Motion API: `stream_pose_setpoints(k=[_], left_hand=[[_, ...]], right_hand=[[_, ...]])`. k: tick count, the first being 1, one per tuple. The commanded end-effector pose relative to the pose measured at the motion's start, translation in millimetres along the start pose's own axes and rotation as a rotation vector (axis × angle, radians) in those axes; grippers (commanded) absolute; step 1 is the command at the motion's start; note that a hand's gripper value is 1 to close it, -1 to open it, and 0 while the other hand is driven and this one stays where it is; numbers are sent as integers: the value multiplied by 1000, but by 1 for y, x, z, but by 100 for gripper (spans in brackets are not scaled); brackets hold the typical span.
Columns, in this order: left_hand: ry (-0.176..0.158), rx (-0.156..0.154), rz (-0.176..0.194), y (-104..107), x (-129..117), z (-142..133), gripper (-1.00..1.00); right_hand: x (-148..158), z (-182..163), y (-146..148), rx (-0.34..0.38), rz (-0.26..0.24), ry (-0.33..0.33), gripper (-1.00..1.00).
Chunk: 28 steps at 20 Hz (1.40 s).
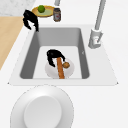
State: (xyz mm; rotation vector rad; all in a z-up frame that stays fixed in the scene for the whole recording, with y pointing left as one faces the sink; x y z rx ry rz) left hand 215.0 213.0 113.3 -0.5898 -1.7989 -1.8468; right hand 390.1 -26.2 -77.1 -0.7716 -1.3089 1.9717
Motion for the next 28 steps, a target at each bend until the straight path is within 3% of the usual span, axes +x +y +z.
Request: stream_pose_setpoints(k=[1, 3, 7, 9, 11, 15, 19, 22, 24, 25, 28], left_hand=[[0, 0, 0, 0, 0, 0, 0], [0, 0, 0, 0, 0, 0, 0], [0, 0, 0, 0, 0, 0, 0], [0, 0, 0, 0, 0, 0, 0], [0, 0, 0, 0, 0, 0, 0], [0, 0, 0, 0, 0, 0, 0], [0, 0, 0, 0, 0, 0, 0], [0, 0, 0, 0, 0, 0, 0], [0, 0, 0, 0, 0, 0, 0], [0, 0, 0, 0, 0, 0, 0], [0, 0, 0, 0, 0, 0, 0]], right_hand=[[-2, 0, 6, -1, 17, -63, -100], [-7, -1, 7, 4, -23, -27, -100], [-16, -24, 16, 14, -123, -82, -100], [-18, -28, 18, 70, -134, -85, -100], [-15, -28, 16, 126, -146, -36, -100], [-16, -31, 12, 136, -211, -57, -100], [-21, -29, 7, 233, -173, -40, -100], [-21, -31, 5, 294, -205, -30, -100], [-19, -33, 3, 325, -255, -19, -100], [-18, -37, 2, 321, -265, -9, -100], [-19, -50, 19, 256, -231, 13, -100]])
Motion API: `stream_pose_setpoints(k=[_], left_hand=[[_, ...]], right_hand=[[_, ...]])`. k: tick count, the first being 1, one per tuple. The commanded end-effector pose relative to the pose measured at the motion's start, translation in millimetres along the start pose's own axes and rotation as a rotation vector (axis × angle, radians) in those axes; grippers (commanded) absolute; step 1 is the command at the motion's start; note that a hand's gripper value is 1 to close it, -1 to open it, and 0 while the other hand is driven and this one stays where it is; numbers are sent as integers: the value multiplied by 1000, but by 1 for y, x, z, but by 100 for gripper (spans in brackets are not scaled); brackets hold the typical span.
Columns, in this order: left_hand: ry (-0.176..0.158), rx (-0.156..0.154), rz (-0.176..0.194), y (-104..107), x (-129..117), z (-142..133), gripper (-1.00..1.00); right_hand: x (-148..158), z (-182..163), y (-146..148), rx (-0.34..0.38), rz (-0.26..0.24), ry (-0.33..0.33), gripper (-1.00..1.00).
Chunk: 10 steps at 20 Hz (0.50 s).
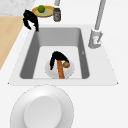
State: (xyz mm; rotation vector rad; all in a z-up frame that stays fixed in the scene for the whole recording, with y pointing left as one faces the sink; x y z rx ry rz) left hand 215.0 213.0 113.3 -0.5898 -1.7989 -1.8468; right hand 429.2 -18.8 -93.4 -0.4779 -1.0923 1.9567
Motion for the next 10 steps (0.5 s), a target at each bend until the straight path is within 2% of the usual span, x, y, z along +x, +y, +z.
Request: stream_pose_setpoints(k=[1, 3, 6, 7, 8, 10], left_hand=[[0, 0, 0, 0, 0, 0, 0], [0, 0, 0, 0, 0, 0, 0], [0, 0, 0, 0, 0, 0, 0], [0, 0, 0, 0, 0, 0, 0], [0, 0, 0, 0, 0, 0, 0], [0, 0, 0, 0, 0, 0, 0]], right_hand=[[-6, -18, 17, -3, -34, 50, -100], [-6, -30, 18, 20, -15, 54, -100], [-6, -32, 12, 81, -44, 32, -100], [-10, -28, 9, 66, -59, 22, -100], [-19, -15, 5, 43, -53, 14, -100], [-19, -12, 8, 52, -67, 4, -100]])
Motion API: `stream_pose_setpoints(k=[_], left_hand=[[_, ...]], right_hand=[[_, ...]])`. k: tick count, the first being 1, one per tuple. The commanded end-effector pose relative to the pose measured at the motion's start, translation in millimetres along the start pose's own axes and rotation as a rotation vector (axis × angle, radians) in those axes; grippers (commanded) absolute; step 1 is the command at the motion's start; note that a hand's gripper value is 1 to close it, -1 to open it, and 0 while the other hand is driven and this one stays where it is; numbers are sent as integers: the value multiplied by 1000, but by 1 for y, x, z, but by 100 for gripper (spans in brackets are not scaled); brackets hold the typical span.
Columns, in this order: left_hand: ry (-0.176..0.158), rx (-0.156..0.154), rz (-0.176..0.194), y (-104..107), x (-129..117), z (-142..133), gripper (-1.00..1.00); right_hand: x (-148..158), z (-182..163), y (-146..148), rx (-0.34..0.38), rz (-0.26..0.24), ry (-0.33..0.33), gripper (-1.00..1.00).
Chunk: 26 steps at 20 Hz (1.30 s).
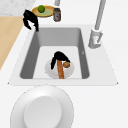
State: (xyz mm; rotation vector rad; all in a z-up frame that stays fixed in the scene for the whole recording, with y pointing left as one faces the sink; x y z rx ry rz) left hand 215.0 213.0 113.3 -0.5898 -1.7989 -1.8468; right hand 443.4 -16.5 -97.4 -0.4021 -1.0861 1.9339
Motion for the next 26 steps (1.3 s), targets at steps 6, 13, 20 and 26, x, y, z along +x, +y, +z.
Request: stream_pose_setpoints(k=[6, 13, 20, 26], left_hand=[[0, 0, 0, 0, 0, 0, 0], [0, 0, 0, 0, 0, 0, 0], [0, 0, 0, 0, 0, 0, 0], [0, 0, 0, 0, 0, 0, 0]], right_hand=[[-5, -1, 4, 26, 17, 5, 100], [0, 11, 5, -117, -3, -30, 100], [1, 8, -12, -134, -53, -52, 100], [-2, 37, -47, -96, -104, -57, 100]])
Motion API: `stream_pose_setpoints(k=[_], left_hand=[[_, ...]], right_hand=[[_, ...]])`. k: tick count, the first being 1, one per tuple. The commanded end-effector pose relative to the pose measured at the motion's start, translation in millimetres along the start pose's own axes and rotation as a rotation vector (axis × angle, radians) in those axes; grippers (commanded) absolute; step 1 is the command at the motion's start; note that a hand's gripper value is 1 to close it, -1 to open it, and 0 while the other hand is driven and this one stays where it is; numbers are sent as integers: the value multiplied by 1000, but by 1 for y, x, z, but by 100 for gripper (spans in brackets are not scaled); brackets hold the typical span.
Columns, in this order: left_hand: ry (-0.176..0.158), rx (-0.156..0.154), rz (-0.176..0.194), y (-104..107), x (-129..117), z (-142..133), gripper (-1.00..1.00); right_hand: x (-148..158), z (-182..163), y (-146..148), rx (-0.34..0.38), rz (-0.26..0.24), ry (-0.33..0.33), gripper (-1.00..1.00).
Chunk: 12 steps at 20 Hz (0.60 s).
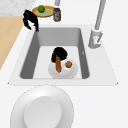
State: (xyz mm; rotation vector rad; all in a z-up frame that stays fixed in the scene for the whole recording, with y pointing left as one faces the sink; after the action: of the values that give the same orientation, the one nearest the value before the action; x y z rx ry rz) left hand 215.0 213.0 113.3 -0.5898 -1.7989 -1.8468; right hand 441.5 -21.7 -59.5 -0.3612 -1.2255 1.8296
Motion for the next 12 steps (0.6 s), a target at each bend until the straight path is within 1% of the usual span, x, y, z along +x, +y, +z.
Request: stream_pose_setpoints(k=[1, 4, 6, 8, 9, 12], left_hand=[[0, 0, 0, 0, 0, 0, 0], [0, 0, 0, 0, 0, 0, 0], [0, 0, 0, 0, 0, 0, 0], [0, 0, 0, 0, 0, 0, 0], [0, 0, 0, 0, 0, 0, 0], [0, 0, 0, 0, 0, 0, 0]], right_hand=[[-3, 17, -27, 11, -26, 1, 100], [-6, 31, -46, 11, -46, 8, 100], [-7, 37, -58, 4, -62, 40, 100], [-6, 50, -68, 4, -79, 54, 100], [-9, 55, -70, -2, -96, 60, 100], [-9, 65, -84, -31, -89, 79, 100]])
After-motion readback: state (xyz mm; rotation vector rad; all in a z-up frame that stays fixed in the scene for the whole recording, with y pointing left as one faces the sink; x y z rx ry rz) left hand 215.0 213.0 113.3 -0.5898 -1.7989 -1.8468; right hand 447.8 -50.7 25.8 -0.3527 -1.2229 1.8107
